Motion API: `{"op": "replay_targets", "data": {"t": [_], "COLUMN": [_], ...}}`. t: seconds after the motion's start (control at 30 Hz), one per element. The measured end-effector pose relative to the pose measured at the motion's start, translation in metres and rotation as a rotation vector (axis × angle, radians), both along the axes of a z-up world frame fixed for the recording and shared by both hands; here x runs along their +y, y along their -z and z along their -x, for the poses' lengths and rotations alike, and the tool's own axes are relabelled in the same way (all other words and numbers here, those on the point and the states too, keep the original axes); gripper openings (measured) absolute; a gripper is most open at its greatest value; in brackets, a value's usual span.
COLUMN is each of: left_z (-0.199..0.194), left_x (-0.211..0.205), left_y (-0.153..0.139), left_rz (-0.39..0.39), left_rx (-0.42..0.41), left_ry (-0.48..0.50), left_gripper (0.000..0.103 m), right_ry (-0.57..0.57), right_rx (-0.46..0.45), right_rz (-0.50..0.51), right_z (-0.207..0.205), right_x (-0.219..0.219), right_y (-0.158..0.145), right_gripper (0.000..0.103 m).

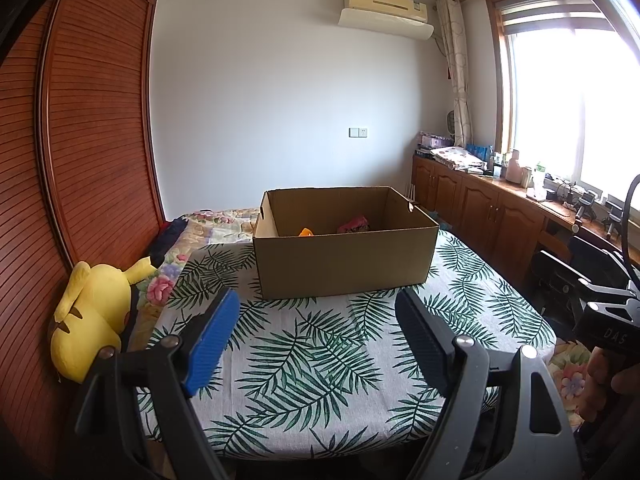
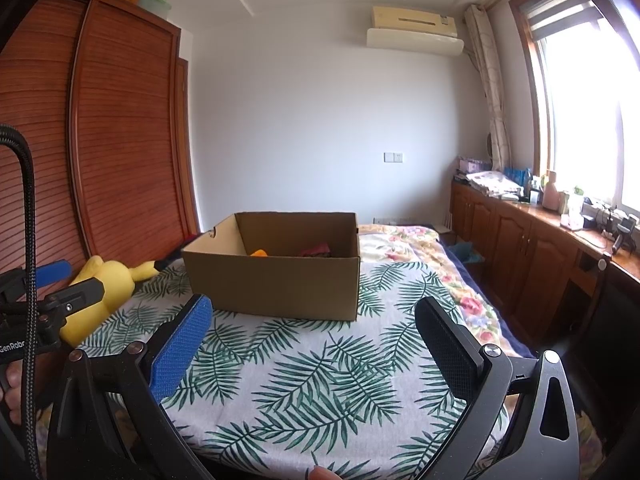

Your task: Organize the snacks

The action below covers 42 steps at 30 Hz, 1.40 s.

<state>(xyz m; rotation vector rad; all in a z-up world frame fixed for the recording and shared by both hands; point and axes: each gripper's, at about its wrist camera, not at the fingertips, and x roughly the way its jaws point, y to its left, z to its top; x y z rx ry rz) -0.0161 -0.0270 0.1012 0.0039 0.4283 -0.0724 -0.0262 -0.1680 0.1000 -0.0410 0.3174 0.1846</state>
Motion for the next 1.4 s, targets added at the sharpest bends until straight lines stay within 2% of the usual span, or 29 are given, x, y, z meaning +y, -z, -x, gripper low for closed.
{"op": "replay_targets", "data": {"t": [1.4], "left_z": [0.0019], "left_x": [-0.004], "left_y": [0.0001], "left_rz": [0.005], "left_rx": [0.004], "left_ry": [-0.002], "left_gripper": [0.081], "right_ry": [0.001], "right_rx": [0.018], "right_rz": [0.001], "right_z": [0.0006], "right_x": [0.0009], "right_y": [0.0059], "right_gripper": [0.103]}}
